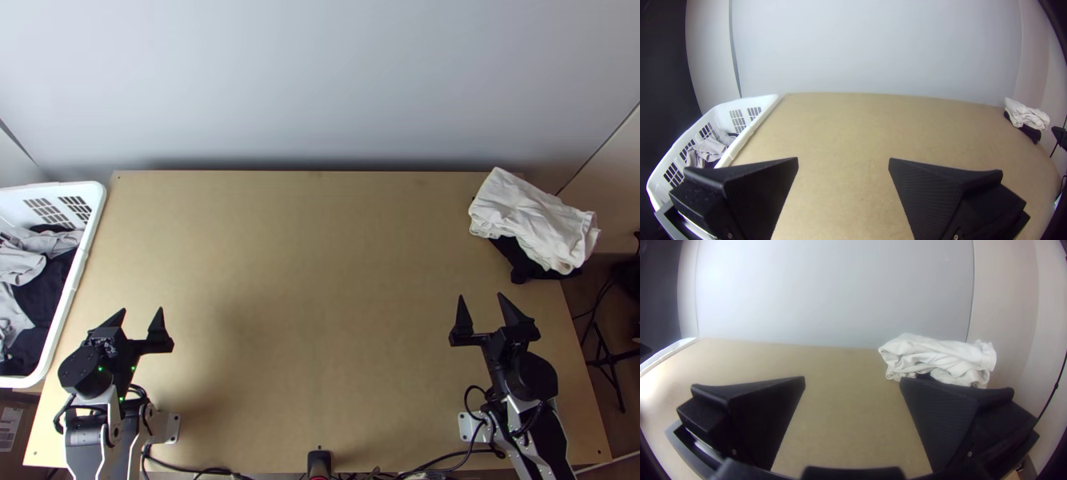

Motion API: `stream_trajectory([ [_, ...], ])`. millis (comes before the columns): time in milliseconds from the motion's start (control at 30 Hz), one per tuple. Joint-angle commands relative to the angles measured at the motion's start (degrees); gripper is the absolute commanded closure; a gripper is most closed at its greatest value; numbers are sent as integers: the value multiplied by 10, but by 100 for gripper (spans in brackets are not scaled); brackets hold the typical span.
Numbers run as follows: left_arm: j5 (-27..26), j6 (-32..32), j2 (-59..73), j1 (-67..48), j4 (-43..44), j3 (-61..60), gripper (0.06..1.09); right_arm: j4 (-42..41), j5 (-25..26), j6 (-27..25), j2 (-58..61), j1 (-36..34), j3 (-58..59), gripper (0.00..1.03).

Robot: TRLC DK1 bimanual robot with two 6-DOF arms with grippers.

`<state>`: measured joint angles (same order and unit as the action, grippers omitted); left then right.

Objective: Fold the t-shirt

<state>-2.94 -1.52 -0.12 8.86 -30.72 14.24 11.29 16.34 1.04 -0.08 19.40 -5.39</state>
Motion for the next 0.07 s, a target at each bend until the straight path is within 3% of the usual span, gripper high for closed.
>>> stream_trajectory([
  [0,0,-1,0,0,0,0,10,0,0,-1,0,0,-1,3],
  [33,0,-1,0,0,0,0,10,0,0,-1,0,0,-1,3],
])
